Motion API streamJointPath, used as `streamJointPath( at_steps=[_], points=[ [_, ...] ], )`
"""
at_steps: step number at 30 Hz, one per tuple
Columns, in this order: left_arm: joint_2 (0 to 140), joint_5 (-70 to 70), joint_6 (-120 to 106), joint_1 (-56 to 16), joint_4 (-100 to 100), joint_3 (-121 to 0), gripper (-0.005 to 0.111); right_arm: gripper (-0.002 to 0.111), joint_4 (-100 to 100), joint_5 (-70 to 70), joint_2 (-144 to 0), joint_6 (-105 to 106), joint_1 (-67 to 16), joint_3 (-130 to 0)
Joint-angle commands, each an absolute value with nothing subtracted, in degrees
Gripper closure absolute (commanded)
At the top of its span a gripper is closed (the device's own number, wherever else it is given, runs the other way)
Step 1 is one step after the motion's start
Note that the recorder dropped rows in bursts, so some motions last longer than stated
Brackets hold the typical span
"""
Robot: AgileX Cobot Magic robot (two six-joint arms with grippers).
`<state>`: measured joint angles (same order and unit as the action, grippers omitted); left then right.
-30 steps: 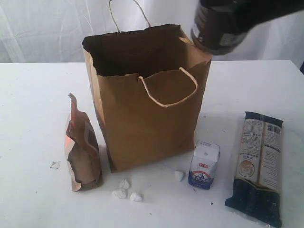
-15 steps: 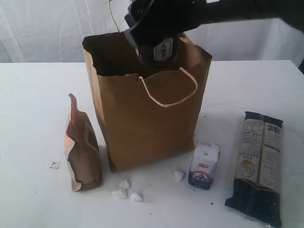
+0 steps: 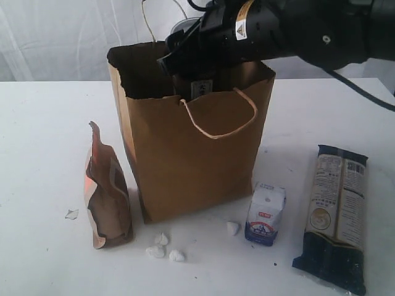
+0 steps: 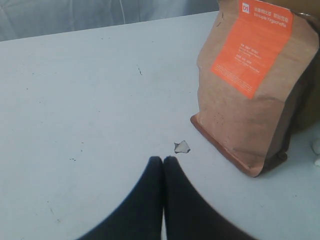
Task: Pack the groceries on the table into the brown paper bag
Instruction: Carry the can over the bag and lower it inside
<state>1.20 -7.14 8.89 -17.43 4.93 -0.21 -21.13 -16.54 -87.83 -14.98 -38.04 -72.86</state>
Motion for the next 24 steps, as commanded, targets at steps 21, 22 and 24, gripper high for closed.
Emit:
streamJointPath(
  at_steps=[21,22,24],
  points=[
    [0.7,-7.3,9.0,-17.3,4.8,0.0,0.106,0.036,-17.4,-18.9,-88.1,-15.3,-38.2,-74.7],
    [0.7,-7.3,9.0,-17.3,4.8,0.0,0.106,0.036,-17.4,-18.9,-88.1,-15.3,-38.2,-74.7],
    [0.7,-7.3,9.0,-17.3,4.8,0.0,0.106,0.036,-17.5,-18.8,-88.1,-15.3,-38.2,-74.7]
  ],
)
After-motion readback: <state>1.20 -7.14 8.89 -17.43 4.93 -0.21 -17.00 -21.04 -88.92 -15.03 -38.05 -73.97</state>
